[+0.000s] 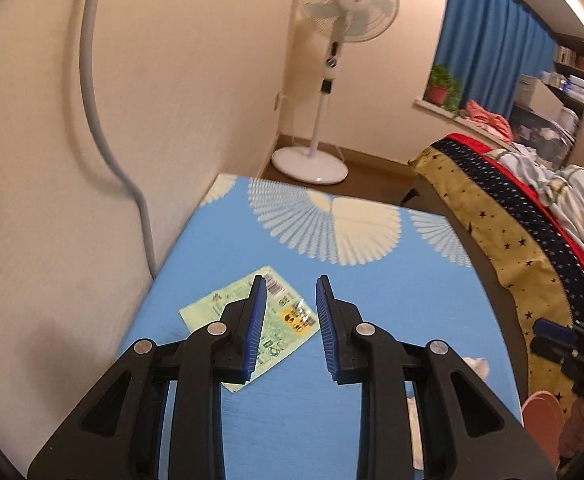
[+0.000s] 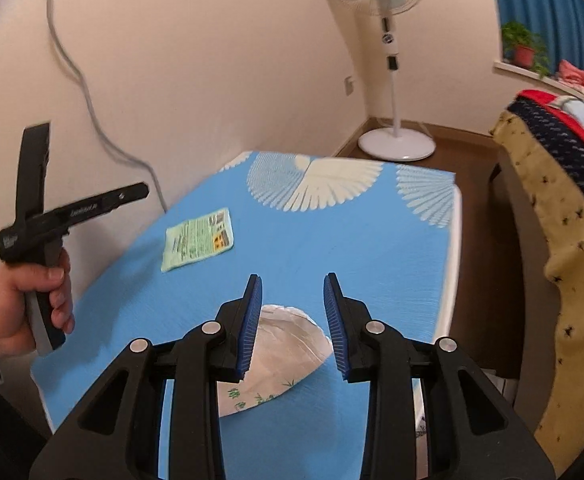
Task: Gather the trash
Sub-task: 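Move both open tools back over the green packet and white paper, then grasp the green packet with the left tool while the right tool grasps the white paper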
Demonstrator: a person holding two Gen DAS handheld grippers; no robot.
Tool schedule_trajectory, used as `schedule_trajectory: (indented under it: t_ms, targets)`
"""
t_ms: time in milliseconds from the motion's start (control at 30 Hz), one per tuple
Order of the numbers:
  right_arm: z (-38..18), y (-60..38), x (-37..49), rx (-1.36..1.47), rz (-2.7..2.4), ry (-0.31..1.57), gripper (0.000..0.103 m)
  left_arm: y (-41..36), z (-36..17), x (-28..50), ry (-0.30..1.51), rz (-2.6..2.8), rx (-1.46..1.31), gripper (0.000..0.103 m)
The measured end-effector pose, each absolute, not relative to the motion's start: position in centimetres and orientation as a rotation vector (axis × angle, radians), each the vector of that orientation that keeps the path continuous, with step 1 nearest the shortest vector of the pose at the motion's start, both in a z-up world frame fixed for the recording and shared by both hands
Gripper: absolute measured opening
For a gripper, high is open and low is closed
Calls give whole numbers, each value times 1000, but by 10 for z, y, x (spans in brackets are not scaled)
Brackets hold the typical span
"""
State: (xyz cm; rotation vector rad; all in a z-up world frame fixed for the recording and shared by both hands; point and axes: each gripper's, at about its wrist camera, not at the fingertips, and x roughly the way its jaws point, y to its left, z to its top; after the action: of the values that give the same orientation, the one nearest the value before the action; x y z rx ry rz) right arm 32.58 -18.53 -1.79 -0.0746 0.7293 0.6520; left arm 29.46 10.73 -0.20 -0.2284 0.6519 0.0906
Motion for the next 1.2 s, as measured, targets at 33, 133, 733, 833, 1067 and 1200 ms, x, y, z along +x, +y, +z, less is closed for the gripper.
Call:
schedule_trajectory:
  t_ms: [33,133,733,833,1067,1200]
  targets:
    - [-23,-181,328,-94,665,728,43,108,-6,298,658,92,-228,26]
    - [-35,-171,335,-140,708,729,55,109,-14,307,659,94,-208,26]
    - [-71,-153,348,-234,800,811,64,85,-73,381,771,236,-224,40]
    - [-75,-154,348,-236,797,821,63,83,-81,390,807,292,-210,40]
    - [-77,-151,343,-259,803,830,50,79,-90,397,864,345,-178,40]
    - [-75,-147,339,-274,808,828,38,75,-92,400,890,358,-148,40]
